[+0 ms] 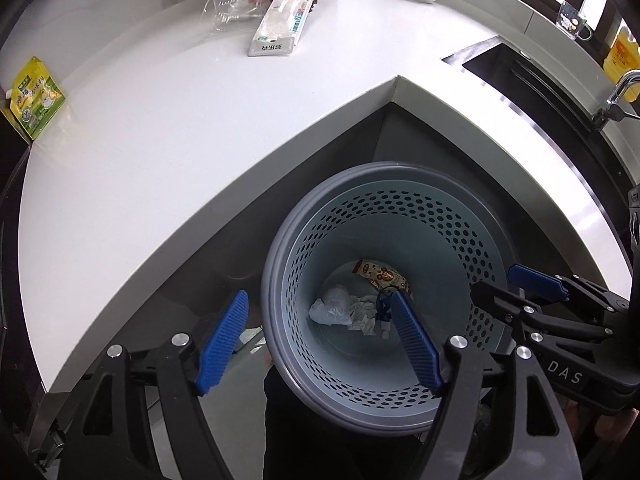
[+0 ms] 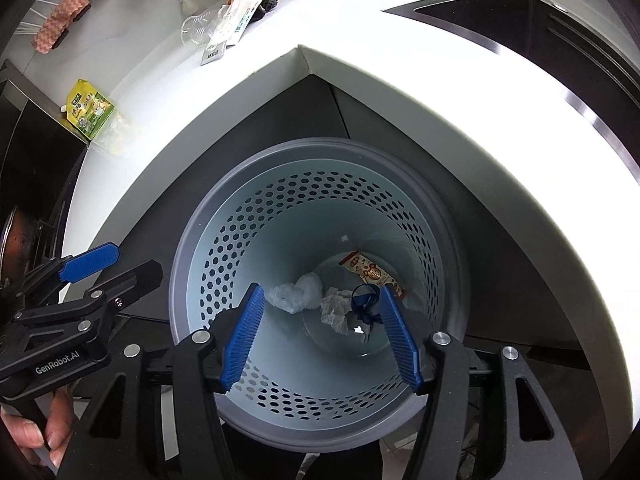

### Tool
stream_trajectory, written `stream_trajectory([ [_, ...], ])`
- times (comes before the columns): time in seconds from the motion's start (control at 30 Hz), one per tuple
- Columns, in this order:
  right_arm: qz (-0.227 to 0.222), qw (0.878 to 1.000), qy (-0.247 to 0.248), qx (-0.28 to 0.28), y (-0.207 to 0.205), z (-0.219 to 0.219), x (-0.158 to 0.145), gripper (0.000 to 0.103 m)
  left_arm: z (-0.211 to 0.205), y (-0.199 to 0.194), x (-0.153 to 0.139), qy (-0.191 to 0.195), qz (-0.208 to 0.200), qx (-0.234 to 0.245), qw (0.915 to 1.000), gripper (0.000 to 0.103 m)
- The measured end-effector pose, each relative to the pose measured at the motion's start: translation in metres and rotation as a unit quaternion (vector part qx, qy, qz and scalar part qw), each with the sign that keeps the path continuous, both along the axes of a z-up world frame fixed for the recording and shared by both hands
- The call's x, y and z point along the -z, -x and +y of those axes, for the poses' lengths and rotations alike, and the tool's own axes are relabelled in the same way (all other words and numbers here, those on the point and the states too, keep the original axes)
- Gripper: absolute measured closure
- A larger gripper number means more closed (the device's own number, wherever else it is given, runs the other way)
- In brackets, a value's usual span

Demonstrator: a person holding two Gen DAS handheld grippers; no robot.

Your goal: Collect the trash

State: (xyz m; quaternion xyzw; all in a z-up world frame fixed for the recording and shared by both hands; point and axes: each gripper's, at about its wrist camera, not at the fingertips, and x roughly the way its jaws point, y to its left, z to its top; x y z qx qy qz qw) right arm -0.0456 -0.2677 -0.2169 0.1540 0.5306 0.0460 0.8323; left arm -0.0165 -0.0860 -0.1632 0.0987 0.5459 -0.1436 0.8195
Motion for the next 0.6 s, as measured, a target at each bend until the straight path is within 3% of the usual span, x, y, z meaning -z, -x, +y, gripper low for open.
stream_trajectory([
  [0.6,-0.062,0.997,0.037,-0.014,0.002,0.000,-0.068,0.038,0.023,-0.023,-0.074,0.016,-0.076,-0.047,0.9958,0.017],
])
